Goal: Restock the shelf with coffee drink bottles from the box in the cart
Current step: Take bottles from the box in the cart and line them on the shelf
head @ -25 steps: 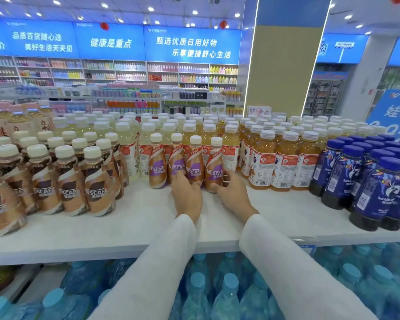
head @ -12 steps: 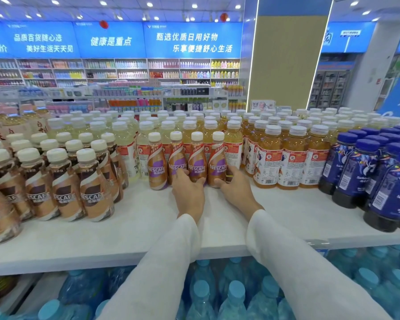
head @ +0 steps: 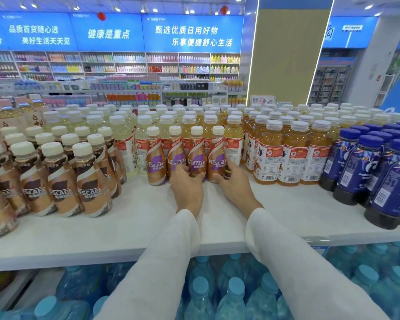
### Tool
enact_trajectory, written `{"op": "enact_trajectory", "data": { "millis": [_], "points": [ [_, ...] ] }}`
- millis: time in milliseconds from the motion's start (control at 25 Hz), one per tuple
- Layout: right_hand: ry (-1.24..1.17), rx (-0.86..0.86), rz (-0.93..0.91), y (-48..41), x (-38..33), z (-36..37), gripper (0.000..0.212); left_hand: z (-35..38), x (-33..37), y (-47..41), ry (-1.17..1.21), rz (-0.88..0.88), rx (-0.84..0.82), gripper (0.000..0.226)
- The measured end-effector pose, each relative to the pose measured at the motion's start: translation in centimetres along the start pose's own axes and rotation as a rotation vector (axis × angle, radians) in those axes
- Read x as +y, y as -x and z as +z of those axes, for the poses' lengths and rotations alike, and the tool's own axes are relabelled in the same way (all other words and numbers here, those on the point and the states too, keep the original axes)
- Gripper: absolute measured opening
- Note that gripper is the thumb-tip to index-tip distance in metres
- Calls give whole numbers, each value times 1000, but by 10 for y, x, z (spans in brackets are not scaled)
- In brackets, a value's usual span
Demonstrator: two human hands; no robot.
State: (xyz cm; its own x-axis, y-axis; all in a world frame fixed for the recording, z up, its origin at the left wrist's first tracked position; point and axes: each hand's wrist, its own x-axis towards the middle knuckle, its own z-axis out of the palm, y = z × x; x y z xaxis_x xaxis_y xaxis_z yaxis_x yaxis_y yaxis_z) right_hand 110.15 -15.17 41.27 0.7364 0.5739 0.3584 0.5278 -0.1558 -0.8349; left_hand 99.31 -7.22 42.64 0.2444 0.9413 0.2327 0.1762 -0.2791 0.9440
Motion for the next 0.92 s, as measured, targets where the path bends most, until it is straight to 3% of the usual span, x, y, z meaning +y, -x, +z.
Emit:
{"op": "enact_trajectory", "data": {
  "millis": [280, 440, 640, 920],
  "points": [
    [-19, -30, -16, 10, -9, -5, 67, -8, 2, 6, 3, -12, -14, 44],
    [59, -49, 60, 53, -25, -22, 44, -38, 0, 27, -38, 42, -97, 43],
    [132, -73, 15, 129, -46, -41, 40, -101, -13, 67, -299, 124, -162, 43],
    [-82, -244, -96, 248, -84, -10, 32, -239, -64, 171, -218, 163, -28, 29]
  ]
}}
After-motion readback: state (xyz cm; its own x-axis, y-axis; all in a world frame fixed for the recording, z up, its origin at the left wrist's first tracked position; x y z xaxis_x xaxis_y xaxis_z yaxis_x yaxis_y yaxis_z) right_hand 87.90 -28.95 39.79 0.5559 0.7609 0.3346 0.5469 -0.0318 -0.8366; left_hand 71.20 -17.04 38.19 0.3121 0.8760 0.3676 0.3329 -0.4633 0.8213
